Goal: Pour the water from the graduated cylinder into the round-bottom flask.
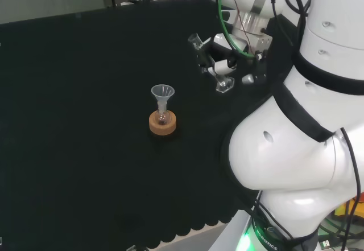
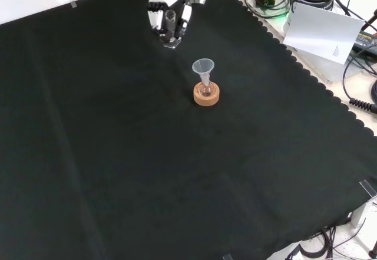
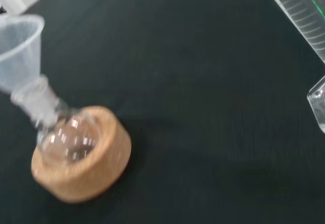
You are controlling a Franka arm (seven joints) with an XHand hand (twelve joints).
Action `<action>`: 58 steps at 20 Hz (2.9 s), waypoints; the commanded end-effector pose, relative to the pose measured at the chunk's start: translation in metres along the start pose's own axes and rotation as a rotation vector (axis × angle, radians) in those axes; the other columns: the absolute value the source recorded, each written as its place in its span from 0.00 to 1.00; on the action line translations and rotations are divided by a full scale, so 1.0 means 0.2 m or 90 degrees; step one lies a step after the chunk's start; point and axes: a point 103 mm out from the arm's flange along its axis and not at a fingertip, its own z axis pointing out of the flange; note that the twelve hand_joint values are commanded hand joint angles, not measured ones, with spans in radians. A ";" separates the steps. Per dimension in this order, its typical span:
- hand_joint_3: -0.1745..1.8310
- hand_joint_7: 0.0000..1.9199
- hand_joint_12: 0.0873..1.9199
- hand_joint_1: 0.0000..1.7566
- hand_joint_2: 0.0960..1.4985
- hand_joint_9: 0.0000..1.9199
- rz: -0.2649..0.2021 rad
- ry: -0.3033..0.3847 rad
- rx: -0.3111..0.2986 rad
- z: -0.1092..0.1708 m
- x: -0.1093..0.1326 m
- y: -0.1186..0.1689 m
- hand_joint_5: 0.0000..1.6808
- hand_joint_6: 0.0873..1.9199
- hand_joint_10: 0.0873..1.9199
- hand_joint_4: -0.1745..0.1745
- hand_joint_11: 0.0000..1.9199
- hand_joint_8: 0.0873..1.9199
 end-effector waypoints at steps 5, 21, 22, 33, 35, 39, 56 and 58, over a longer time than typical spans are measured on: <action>0.08 0.63 0.36 0.65 0.74 0.74 0.008 -0.037 0.084 0.05 0.08 -0.14 0.57 0.53 0.00 0.06 0.67 0.17; 0.08 0.63 0.36 0.65 0.74 0.74 -0.025 -0.155 0.248 0.08 0.24 -0.03 0.57 0.53 0.00 0.06 0.67 0.16; 0.08 0.63 0.36 0.65 0.74 0.74 -0.028 -0.161 0.253 0.08 0.25 -0.03 0.57 0.53 0.00 0.06 0.67 0.16; 0.08 0.64 0.36 0.65 0.74 0.75 -0.021 -0.206 0.307 0.10 0.29 -0.04 0.57 0.53 0.00 0.07 0.67 0.16; 0.09 0.64 0.36 0.65 0.74 0.75 -0.018 -0.216 0.323 0.11 0.30 -0.04 0.57 0.53 0.00 0.07 0.67 0.16; 0.09 0.64 0.36 0.65 0.74 0.75 -0.011 -0.228 0.350 0.12 0.30 -0.04 0.57 0.53 0.00 0.07 0.67 0.16; 0.09 0.64 0.36 0.65 0.74 0.75 0.012 -0.256 0.396 0.06 0.29 -0.01 0.56 0.53 0.00 0.07 0.67 0.15; 0.09 0.64 0.36 0.65 0.75 0.75 0.015 -0.264 0.401 0.05 0.29 -0.01 0.56 0.53 0.00 0.07 0.67 0.15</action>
